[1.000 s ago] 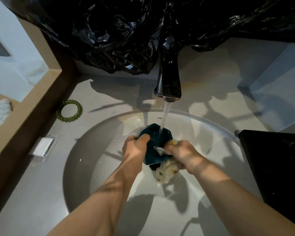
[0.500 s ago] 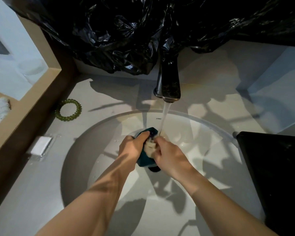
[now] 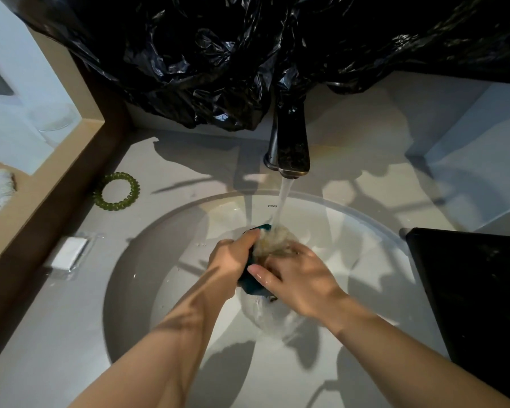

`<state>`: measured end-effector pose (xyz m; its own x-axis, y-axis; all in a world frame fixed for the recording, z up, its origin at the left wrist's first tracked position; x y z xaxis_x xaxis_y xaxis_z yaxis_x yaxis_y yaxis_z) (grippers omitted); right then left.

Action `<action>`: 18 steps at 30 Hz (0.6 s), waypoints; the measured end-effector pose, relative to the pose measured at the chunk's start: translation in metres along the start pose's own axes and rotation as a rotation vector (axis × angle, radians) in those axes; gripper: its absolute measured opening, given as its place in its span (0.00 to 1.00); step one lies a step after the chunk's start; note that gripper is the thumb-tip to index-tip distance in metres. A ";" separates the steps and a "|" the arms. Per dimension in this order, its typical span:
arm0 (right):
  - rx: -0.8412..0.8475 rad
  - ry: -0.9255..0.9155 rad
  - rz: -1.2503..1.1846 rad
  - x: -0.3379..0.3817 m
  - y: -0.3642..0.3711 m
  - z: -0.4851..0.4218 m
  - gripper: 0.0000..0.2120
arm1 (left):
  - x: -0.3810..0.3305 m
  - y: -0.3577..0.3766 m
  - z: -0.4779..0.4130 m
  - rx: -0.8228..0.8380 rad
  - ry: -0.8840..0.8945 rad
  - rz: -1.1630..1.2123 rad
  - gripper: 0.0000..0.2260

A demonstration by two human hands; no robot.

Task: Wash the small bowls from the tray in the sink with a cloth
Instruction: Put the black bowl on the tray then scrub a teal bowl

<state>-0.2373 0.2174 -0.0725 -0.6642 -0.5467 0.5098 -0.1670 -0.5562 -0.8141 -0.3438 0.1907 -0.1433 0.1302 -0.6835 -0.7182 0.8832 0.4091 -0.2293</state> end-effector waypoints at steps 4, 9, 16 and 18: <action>-0.059 0.044 0.180 -0.003 0.005 -0.008 0.42 | 0.002 0.007 0.000 0.004 0.009 0.045 0.21; -0.023 -0.091 -0.066 0.011 0.007 -0.011 0.40 | -0.002 0.002 0.001 0.047 0.072 0.066 0.18; -0.025 -0.043 0.030 -0.003 0.018 0.002 0.20 | -0.007 -0.005 -0.002 0.014 0.116 -0.090 0.20; -0.032 -0.045 0.245 -0.004 0.021 0.002 0.24 | -0.009 -0.002 -0.001 -0.003 0.138 -0.139 0.17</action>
<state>-0.2368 0.2068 -0.0917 -0.6546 -0.6908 0.3071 -0.0285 -0.3835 -0.9231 -0.3469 0.1967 -0.1368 -0.0559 -0.6439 -0.7630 0.8872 0.3186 -0.3338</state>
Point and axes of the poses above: each hand's wrist, its own z-axis away from the middle knuckle, its own y-axis out of the palm, x = y × z, the point moved 8 cm from there along -z, towards the middle knuckle, and after that the axes turned 9 degrees about -z, right-handed, at the moved point
